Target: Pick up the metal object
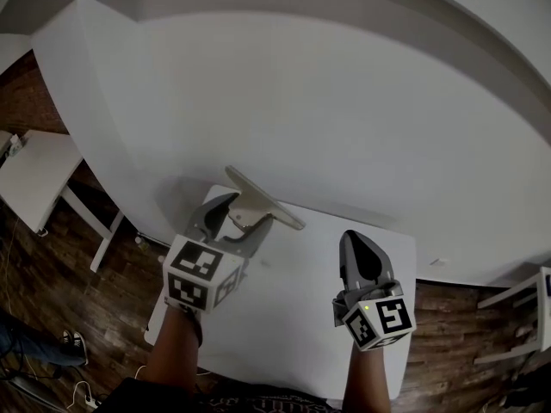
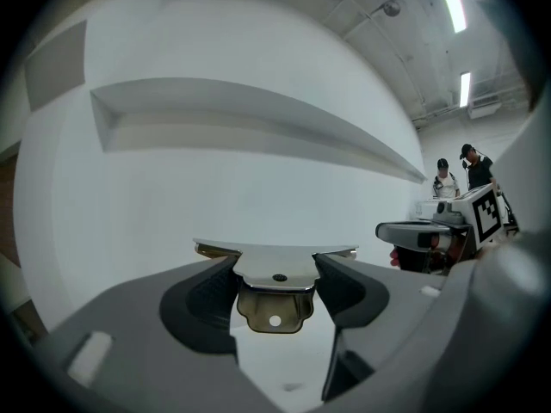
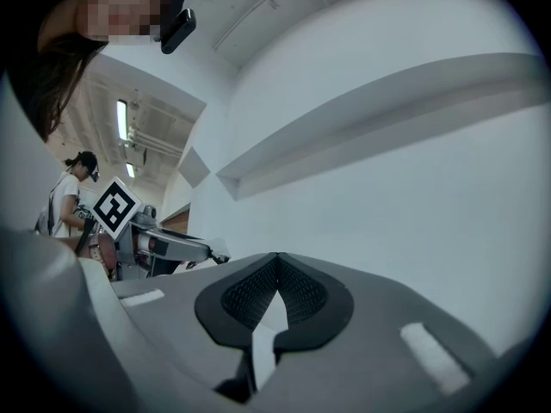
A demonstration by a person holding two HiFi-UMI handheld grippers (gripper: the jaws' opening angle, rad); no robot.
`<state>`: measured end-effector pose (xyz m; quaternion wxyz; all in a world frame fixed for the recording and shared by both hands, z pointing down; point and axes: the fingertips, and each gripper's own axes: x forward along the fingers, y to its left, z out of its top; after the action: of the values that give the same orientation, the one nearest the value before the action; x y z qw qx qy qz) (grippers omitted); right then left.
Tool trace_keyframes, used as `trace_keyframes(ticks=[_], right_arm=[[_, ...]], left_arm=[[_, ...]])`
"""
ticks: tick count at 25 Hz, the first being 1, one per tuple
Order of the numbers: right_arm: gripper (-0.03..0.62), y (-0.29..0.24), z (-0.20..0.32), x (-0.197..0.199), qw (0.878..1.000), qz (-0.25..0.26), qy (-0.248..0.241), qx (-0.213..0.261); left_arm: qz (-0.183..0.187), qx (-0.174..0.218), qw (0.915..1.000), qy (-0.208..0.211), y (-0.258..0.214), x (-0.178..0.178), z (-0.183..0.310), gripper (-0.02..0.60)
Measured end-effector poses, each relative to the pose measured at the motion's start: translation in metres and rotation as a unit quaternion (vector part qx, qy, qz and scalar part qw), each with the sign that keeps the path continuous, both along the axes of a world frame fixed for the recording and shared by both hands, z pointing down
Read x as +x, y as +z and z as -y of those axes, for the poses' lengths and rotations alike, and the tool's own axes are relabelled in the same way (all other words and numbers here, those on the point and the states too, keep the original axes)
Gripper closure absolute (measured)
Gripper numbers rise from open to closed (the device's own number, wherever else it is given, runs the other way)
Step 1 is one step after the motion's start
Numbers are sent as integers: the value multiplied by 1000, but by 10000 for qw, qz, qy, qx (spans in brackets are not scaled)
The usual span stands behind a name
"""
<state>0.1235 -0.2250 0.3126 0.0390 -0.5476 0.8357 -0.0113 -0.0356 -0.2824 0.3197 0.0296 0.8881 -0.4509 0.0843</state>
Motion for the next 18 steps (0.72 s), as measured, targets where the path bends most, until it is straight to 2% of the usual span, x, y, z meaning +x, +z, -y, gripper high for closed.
trace_keyframes(ticks=[6,12,18], right_arm=[[583,-10,1,-4,10000,-38,24,66],[583,-11,2,-3,9999,-89,33,44],[585,-9,1,-4,9990,-409,181,51]], left_arm=[[-145,-50,9998,-141,0,-5,-1,296],[-98,-54,9997,-207,2,-5,-4,296],[-9,-41,9999,-143,4,-3,-8,296]])
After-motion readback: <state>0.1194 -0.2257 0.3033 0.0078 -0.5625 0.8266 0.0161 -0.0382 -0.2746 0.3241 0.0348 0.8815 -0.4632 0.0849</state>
